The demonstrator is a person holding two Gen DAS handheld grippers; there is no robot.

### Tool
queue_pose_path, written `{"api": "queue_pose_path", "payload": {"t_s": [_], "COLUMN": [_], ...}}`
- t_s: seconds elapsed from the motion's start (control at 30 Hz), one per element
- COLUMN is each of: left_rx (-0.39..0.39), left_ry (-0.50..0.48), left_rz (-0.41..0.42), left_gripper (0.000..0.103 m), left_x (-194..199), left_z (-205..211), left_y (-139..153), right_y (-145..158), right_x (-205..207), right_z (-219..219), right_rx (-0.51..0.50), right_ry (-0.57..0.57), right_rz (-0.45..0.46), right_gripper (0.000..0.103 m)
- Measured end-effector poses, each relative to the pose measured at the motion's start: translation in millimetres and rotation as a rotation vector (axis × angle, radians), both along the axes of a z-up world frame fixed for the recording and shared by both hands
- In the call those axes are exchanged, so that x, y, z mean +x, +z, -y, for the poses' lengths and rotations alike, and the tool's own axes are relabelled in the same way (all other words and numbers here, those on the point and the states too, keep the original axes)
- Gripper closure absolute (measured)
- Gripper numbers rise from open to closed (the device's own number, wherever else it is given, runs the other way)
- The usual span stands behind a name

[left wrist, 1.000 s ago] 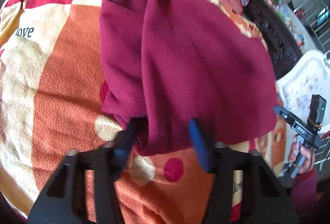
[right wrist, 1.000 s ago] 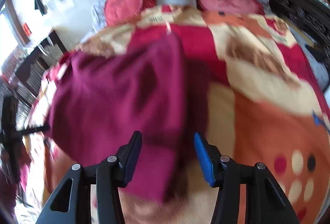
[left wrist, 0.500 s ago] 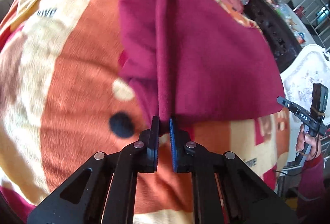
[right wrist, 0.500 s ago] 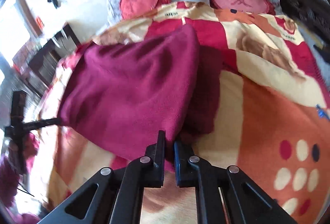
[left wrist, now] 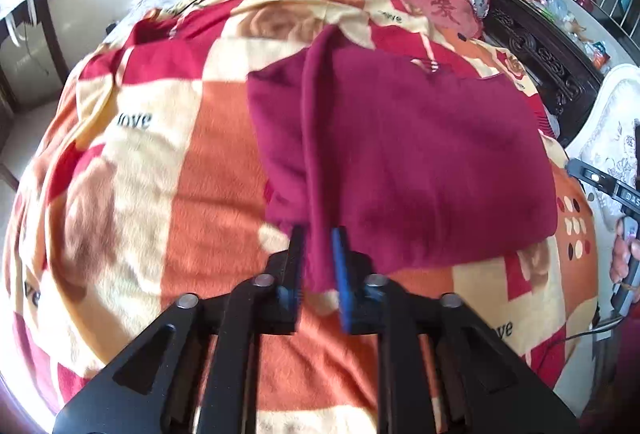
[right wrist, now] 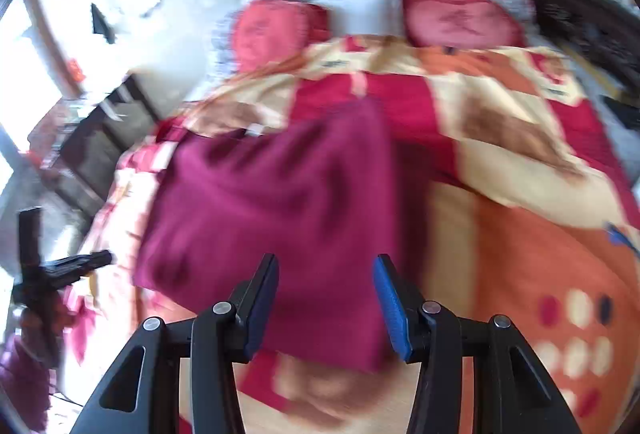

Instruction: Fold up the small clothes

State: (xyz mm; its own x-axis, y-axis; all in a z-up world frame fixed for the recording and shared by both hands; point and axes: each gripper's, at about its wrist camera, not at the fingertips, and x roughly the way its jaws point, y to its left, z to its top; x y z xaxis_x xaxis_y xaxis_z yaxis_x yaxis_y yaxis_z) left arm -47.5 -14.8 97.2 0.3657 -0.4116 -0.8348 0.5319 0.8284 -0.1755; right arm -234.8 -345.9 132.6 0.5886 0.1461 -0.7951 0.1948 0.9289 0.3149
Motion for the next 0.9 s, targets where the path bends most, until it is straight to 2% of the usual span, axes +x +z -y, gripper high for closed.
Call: {"api": "queue_pose_path", "payload": {"t_s": [0.03,0.07,0.13,0.23,0.43,0.57,0.63,0.67,0.73,0.8,0.9], "left_rx": [0.006,0.005,-0.007,0.022,0.047,0.062,0.063,0.063,0.062,0.052,0.033], "left_ry": [0.009,0.022,0.033,0.046,0.063,0.056,0.054,0.053,0.050,0.051,0.052], "left_rz": [0.000,0.000,-0.006,-0.006,-0.010,-0.009,-0.014,-0.016,-0.018,-0.021,-0.030], "left_gripper": [0.069,0.066,0.066,0.065,0.065,0.065,0.065,0.065,0.065,0.065,0.065], "left_x": [1.9,4.2,8.7,16.1,28.7,34.1,36.7,37.5,39.0,39.3,39.6], "left_z": [4.8,10.6,20.7,33.7,51.2,57.3,59.5,59.8,60.9,59.6,56.1], "left_y": [-1.3,-3.3,-8.9,-18.3,-35.5,-42.4,-46.1,-47.7,-49.4,-50.2,-51.7], "right_y": [-0.7,-1.1,-3.2,-12.2,-34.9,-45.4,-59.6,-65.6,-72.8,-75.9,-64.2], "right_x": [13.1,25.3,52.3,94.8,157.0,182.3,198.4,203.2,210.6,216.8,216.7], "right_z": [-8.3,-19.1,-42.2,-68.3,-97.9,-95.7,-88.1,-84.6,-79.0,-77.0,-75.6], "right_rx": [0.001,-0.012,-0.051,-0.063,-0.115,-0.200,-0.231,-0.230,-0.241,-0.257,-0.230], "right_ry": [0.022,0.044,0.096,0.170,0.230,0.176,0.135,0.128,0.125,0.134,0.120], "right_rz": [0.000,0.001,0.014,0.022,0.014,0.026,-0.013,-0.034,-0.004,-0.023,-0.022], "right_gripper": [0.056,0.056,0.056,0.056,0.056,0.056,0.056,0.056,0.056,0.056,0.056]}}
